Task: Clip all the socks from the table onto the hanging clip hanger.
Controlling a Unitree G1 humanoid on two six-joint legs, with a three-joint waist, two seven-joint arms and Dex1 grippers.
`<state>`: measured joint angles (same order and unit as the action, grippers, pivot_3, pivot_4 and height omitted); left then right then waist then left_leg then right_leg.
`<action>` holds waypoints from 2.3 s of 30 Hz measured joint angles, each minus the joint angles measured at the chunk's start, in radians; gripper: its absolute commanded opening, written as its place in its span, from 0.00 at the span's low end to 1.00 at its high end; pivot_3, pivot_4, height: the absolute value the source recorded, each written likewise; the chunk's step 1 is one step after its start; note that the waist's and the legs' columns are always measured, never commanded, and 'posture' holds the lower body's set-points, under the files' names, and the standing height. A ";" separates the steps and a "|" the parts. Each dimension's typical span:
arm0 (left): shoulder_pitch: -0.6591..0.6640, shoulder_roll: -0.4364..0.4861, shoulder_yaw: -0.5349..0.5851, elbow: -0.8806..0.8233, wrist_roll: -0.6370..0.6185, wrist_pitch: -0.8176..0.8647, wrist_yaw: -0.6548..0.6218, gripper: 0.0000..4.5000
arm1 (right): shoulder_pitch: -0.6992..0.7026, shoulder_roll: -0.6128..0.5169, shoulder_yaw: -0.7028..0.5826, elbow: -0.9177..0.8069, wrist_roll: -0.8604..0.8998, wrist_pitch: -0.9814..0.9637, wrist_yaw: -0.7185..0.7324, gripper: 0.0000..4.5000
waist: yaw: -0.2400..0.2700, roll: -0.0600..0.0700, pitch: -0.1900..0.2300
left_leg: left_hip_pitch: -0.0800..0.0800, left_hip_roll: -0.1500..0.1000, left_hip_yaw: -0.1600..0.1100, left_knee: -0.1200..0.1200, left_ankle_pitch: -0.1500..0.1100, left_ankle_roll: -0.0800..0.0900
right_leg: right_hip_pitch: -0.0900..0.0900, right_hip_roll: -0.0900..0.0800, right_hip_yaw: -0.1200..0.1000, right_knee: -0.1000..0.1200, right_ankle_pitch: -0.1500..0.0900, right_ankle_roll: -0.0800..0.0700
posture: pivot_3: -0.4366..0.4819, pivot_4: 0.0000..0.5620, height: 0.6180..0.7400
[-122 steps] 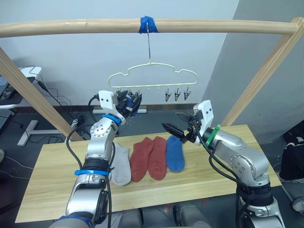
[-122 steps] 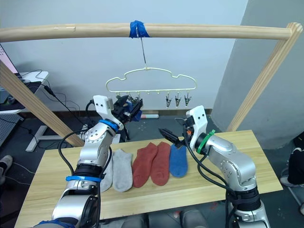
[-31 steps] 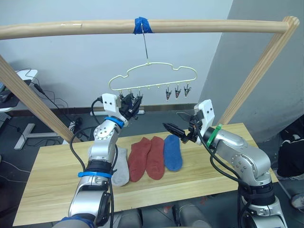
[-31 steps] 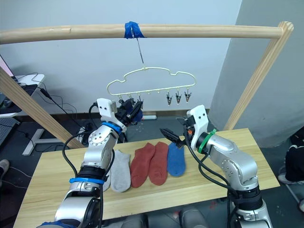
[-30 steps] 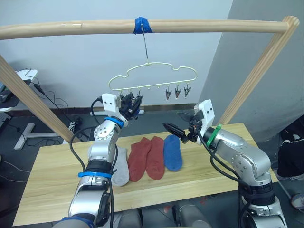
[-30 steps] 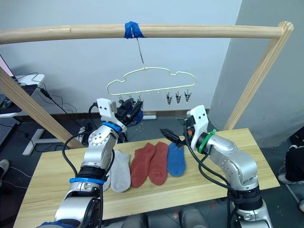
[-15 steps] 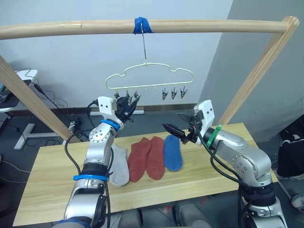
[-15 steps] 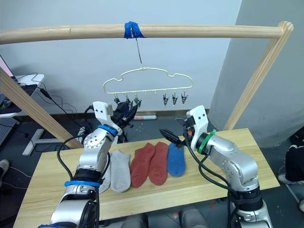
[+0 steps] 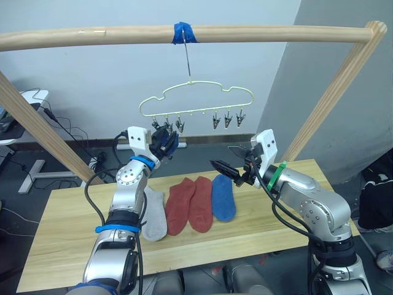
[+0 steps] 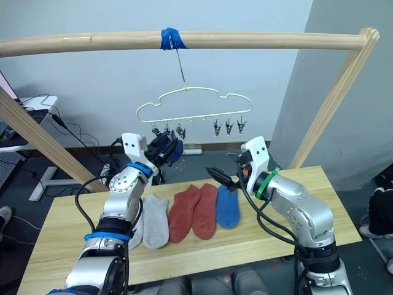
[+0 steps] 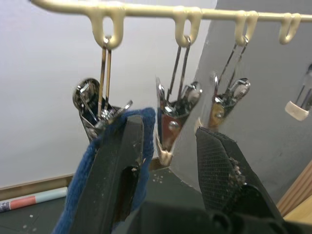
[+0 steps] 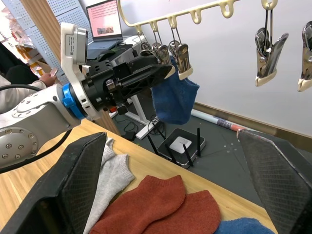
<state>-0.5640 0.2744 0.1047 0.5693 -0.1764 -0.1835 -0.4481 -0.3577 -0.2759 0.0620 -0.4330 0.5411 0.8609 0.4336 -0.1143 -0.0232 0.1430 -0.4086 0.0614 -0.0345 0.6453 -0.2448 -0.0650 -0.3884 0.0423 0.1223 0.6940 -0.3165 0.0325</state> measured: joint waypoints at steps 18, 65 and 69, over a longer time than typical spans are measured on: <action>-0.050 -0.005 0.012 0.025 0.000 -0.027 0.025 0.43 | 0.000 -0.001 0.000 0.000 0.000 0.000 0.000 1.00 | 0.000 0.000 0.000 | 0.000 0.000 0.000 0.000 0.000 0.000 | 0.000 0.000 0.000 0.000 0.000 0.000 | 0.35 0.23 1.00; -0.001 0.186 0.097 -0.399 -0.378 0.855 -0.171 0.01 | -0.250 0.141 0.254 1.258 -0.496 -0.660 0.046 1.00 | -0.023 0.003 0.022 | 0.008 0.003 0.001 -0.001 0.000 0.000 | 0.005 0.003 0.002 0.004 0.000 0.000 | 0.44 0.31 1.00; 0.037 0.185 0.097 -0.472 -0.393 0.891 -0.169 0.01 | -0.302 0.165 0.243 1.409 -0.550 -0.788 0.032 0.92 | -0.020 0.002 0.022 | 0.009 0.002 0.001 -0.001 0.000 0.000 | 0.006 0.001 0.002 0.003 0.000 0.000 | 0.49 0.31 1.00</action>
<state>-0.5270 0.4590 0.2022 0.0969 -0.5696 0.7072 -0.6172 -0.6601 -0.1105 0.3052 0.9757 -0.0085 0.0731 0.4659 -0.1347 -0.0208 0.1645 -0.3997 0.0633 -0.0331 0.6442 -0.2449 -0.0652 -0.3827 0.0431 0.1242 0.6966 -0.3166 0.0323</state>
